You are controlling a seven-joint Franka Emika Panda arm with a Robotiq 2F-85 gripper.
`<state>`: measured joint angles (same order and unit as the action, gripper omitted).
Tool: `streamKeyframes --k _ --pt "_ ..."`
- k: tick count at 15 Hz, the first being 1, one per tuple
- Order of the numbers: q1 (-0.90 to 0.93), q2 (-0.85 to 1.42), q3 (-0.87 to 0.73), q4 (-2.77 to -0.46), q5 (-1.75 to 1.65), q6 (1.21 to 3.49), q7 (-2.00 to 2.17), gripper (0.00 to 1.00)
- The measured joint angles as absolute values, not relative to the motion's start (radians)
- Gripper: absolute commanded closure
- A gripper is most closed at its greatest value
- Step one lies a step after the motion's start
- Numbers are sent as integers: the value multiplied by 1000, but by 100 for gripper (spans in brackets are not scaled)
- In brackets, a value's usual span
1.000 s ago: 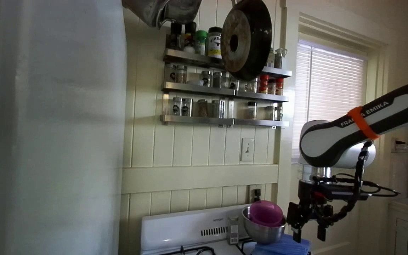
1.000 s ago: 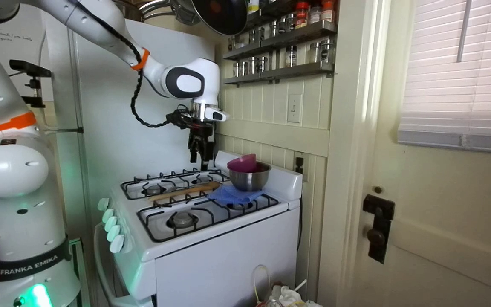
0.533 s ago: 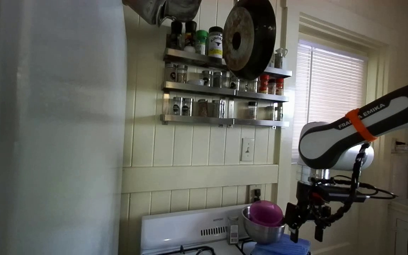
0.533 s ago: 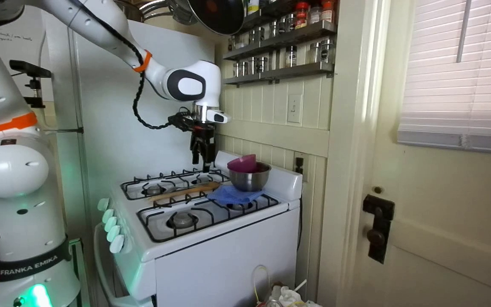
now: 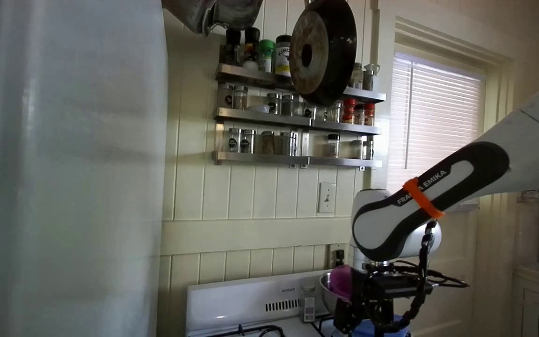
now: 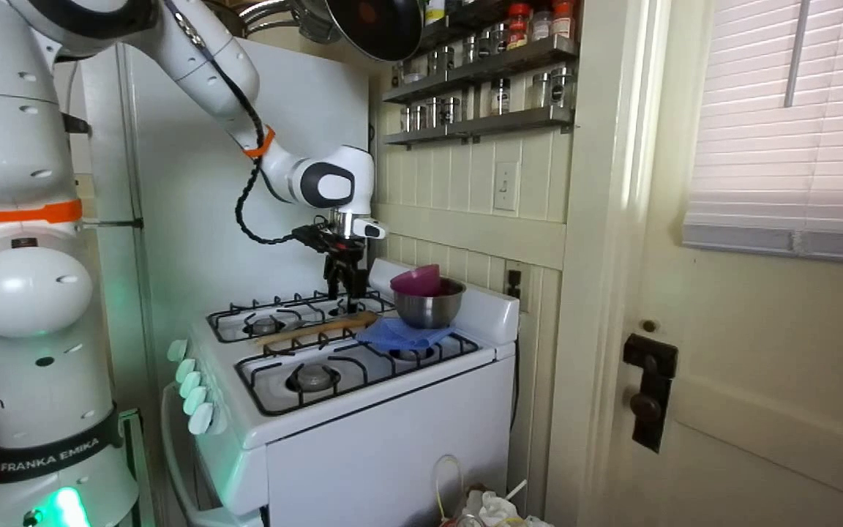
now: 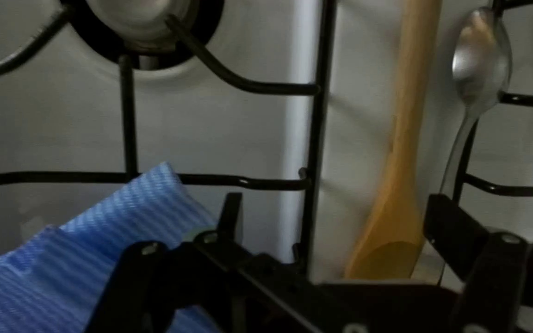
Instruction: Pick up the spoon
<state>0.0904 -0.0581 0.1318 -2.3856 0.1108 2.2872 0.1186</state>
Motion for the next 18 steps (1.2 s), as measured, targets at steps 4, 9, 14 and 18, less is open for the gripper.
streamKeyframes --k 4,9,14,18 --pt "118 47 151 -2306 88 2301 159 0" --pt "119 64 149 -2288 88 2301 159 0" --pt "147 137 156 -2225 74 2301 202 0" --pt "189 179 154 -2180 12 2301 415 0"
